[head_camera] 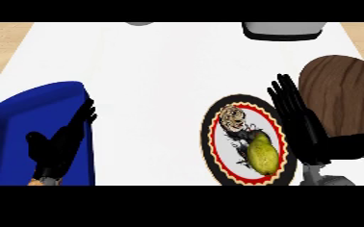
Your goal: Pick the cupcake from the plate and place it in the bowl
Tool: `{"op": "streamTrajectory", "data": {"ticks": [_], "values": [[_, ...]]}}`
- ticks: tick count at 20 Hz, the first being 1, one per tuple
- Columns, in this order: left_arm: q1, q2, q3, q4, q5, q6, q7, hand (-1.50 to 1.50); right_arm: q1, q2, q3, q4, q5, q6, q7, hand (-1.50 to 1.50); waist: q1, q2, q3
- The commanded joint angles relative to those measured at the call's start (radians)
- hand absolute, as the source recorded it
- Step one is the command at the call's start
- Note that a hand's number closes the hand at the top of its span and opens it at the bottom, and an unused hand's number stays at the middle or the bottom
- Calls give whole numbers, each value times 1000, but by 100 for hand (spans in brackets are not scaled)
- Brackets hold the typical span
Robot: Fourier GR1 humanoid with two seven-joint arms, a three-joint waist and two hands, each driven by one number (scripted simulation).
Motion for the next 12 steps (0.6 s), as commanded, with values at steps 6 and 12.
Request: {"op": "streamTrajectory", "data": {"ticks": [6,12], "values": [[-118,-91,-7,-87,47,-20,-24,0,55,-129,-15,-92,443,-398,96,150,-63,-15,-8],[-153,-141,-24,-41,74,-39,-17,0,151,62,118,-92,760,-780,156,-150,-32,2,-6]]}}
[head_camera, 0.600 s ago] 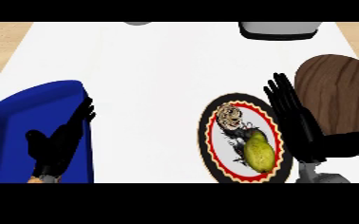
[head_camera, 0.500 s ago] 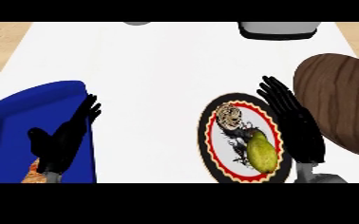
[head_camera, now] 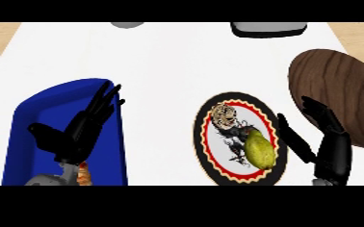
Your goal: Pick the cupcake from the plate and place it in the bowl
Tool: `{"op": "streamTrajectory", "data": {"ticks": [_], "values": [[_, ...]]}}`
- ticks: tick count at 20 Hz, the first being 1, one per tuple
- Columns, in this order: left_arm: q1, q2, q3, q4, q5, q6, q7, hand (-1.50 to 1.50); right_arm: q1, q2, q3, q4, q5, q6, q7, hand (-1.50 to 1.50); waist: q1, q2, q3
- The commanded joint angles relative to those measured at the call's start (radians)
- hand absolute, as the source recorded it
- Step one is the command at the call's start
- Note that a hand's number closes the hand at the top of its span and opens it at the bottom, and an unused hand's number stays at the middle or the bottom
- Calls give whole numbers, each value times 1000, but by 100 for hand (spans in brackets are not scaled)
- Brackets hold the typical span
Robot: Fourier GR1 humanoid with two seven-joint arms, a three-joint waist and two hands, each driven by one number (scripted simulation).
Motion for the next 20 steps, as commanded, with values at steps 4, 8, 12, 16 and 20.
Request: {"op": "streamTrajectory", "data": {"ticks": [4,8,12,16,20], "values": [[-75,-47,-28,8,-6,3,27,0,49,51,265,-32,485,-140,202,-150,46,7,0],[-72,-48,-39,-9,2,-1,52,0,79,-23,213,1,636,2,416,-150,40,7,-7],[-79,-45,-31,-4,-3,4,51,0,62,-17,193,-62,742,161,657,-150,40,5,-9],[-70,-65,-68,-10,-29,8,39,0,-43,49,230,-113,820,385,921,-150,72,5,-4],[-113,-79,-65,13,-23,11,70,0,-192,160,256,-149,847,603,1178,-150,77,9,1]]}}
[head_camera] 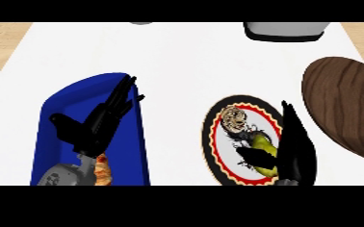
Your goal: Pick the cupcake from the plate and place it in the bowl
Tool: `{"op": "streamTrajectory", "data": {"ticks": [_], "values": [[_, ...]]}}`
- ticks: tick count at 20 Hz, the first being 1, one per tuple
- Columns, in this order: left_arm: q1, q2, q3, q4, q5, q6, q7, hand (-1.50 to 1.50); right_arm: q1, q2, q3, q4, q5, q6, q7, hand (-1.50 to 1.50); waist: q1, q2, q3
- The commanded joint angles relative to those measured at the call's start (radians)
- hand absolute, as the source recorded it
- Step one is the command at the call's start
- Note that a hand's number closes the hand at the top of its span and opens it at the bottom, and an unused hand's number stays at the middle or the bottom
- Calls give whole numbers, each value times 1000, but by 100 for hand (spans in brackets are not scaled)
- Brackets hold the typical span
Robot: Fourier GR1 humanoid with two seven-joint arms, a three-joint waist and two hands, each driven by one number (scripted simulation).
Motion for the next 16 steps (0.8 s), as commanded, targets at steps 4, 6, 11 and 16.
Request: {"op": "streamTrajectory", "data": {"ticks": [4,6,11,16], "values": [[-28,-18,-3,1,-8,13,18,0,-244,177,-22,-7,47,355,414,-150,11,0,7],[-18,-12,15,42,-2,-9,-19,0,-268,196,-27,27,46,381,462,-150,7,3,7],[-6,-3,29,31,22,-33,-7,0,-311,199,-108,87,-17,440,465,-150,6,0,9],[9,12,32,22,12,-50,-22,0,-339,199,-167,159,-67,483,465,-150,5,-1,10]]}}
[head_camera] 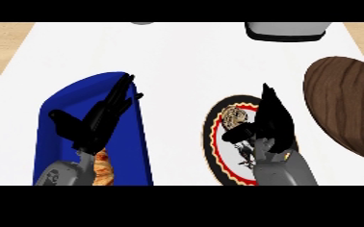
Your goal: Pick the cupcake from the plate and place it in the bowl
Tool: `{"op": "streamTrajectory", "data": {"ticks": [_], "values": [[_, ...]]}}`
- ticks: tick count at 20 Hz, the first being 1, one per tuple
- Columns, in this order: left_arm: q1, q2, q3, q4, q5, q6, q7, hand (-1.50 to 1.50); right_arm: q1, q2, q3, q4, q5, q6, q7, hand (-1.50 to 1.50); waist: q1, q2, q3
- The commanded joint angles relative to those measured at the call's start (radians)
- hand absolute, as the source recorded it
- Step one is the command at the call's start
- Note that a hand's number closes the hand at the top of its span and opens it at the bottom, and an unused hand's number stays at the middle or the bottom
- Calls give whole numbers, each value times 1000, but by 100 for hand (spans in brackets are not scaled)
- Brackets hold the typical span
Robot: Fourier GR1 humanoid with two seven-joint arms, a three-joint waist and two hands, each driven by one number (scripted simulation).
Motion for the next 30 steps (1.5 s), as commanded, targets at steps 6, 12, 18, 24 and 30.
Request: {"op": "streamTrajectory", "data": {"ticks": [6,12,18,24,30], "values": [[22,-32,-15,4,-23,8,-23,0,-86,13,-26,79,-54,131,244,-150,-7,-3,1],[-11,-25,10,-4,-19,4,8,0,-102,13,-5,134,-55,100,244,-150,-12,-4,2],[-21,-30,22,4,-13,-1,31,0,-105,13,41,210,-47,1,244,-150,-4,-2,2],[-16,-16,44,20,-18,-24,17,0,-114,13,6,212,-35,18,244,-150,-12,-2,3],[33,-35,23,1,-38,-28,-11,0,-110,13,26,235,-29,-44,244,-150,-10,-2,3]]}}
